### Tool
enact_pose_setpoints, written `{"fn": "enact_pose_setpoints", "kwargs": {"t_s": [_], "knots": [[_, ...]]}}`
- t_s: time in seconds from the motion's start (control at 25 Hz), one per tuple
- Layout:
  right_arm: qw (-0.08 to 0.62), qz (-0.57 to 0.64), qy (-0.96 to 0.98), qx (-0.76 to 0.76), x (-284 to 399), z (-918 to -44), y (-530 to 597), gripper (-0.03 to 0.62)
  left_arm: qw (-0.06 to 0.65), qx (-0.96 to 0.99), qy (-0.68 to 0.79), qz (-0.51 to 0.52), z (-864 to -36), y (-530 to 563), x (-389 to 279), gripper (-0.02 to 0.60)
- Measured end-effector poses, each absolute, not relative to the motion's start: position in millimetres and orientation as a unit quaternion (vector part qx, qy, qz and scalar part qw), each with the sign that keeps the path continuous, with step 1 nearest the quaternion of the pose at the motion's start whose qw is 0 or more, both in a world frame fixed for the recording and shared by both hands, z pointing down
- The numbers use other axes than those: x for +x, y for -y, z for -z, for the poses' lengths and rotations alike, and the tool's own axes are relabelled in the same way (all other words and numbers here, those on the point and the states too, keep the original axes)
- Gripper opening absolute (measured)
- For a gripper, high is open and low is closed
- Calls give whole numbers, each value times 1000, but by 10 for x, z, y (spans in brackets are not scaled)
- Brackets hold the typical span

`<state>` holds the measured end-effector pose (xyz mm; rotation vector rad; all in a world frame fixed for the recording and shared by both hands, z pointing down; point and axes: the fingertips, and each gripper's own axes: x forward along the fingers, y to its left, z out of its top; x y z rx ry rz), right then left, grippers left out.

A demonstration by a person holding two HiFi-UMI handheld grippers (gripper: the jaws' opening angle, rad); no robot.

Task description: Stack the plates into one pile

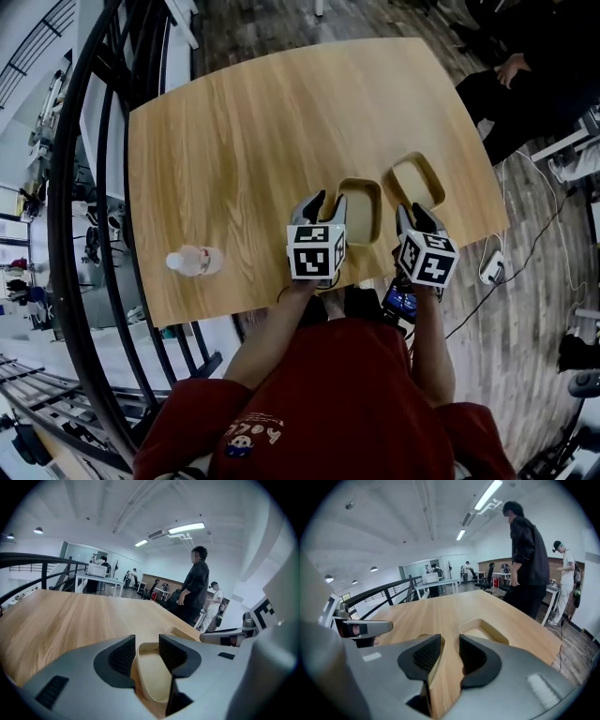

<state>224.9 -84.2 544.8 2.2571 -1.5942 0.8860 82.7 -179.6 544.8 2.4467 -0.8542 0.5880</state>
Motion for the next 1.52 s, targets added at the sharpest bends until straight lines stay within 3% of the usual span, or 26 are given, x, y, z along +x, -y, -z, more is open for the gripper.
{"fn": "enact_pose_setpoints", "kwargs": {"t_s": [0.24,0.92,1.52], "knots": [[114,-261,561,777,2604,-5266,907,132,211,898,337,-191,-5198,1823,997,160],[145,-244,640,714,3707,-5404,1205,132,212,873,400,-184,-5117,1651,2198,160],[188,-324,692,618,3717,-6081,1167,132,306,805,444,-247,-5975,1271,2382,160]]}}
